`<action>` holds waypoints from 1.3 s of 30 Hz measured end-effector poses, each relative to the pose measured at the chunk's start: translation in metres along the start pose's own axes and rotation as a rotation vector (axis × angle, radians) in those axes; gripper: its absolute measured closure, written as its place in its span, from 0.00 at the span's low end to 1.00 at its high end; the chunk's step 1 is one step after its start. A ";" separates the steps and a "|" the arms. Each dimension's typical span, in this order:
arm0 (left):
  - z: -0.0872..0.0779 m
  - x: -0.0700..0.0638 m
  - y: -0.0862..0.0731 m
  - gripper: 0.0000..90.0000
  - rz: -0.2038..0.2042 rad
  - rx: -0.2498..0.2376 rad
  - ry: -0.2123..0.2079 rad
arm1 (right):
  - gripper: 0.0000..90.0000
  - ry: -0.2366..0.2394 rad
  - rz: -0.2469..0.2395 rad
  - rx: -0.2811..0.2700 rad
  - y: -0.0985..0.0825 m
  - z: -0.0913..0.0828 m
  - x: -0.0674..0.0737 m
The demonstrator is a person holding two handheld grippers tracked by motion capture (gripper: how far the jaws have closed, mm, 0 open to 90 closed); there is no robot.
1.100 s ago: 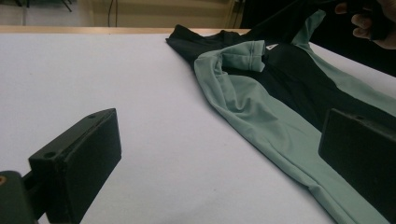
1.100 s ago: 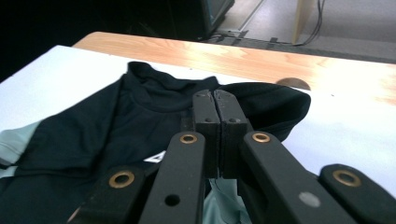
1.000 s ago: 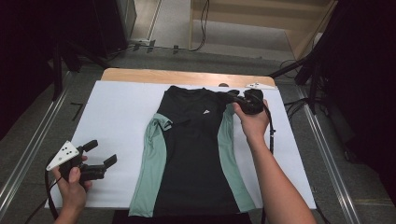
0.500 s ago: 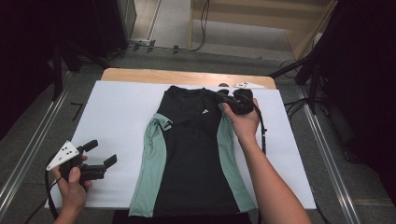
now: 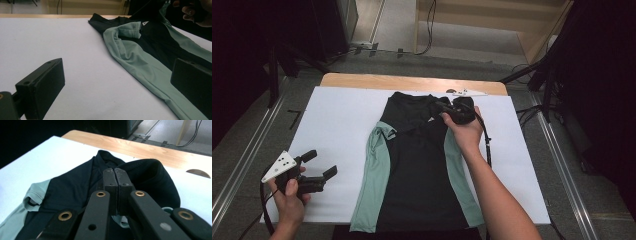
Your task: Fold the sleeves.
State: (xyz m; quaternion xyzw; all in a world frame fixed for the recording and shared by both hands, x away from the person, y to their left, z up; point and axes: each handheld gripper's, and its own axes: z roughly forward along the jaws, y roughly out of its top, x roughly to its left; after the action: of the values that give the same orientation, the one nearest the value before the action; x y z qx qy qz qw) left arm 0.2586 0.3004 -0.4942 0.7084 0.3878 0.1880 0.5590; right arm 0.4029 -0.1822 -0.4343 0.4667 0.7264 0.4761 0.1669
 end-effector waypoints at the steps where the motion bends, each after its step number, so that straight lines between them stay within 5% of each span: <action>1: 0.000 0.000 0.000 0.00 0.000 0.000 0.000 | 0.97 -0.002 -0.004 0.004 -0.001 0.001 0.000; 20: 0.001 -0.001 0.000 0.00 0.006 0.004 0.002 | 0.97 -0.008 -0.096 0.151 -0.033 0.042 0.020; 31: 0.001 -0.001 0.000 0.00 0.011 0.007 0.001 | 0.94 -0.012 -0.085 0.151 -0.046 0.048 0.023; 35: 0.001 -0.001 0.000 0.00 0.011 0.007 0.001 | 0.87 0.070 -0.078 0.149 -0.047 0.045 0.028; 39: 0.001 -0.001 0.000 0.00 0.012 0.006 0.000 | 0.82 0.098 -0.134 0.146 -0.047 0.040 0.039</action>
State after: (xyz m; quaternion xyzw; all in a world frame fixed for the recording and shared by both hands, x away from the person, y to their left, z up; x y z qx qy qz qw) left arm 0.2584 0.2989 -0.4943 0.7124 0.3841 0.1901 0.5557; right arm 0.3861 -0.1328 -0.4863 0.4041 0.7961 0.4319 0.1283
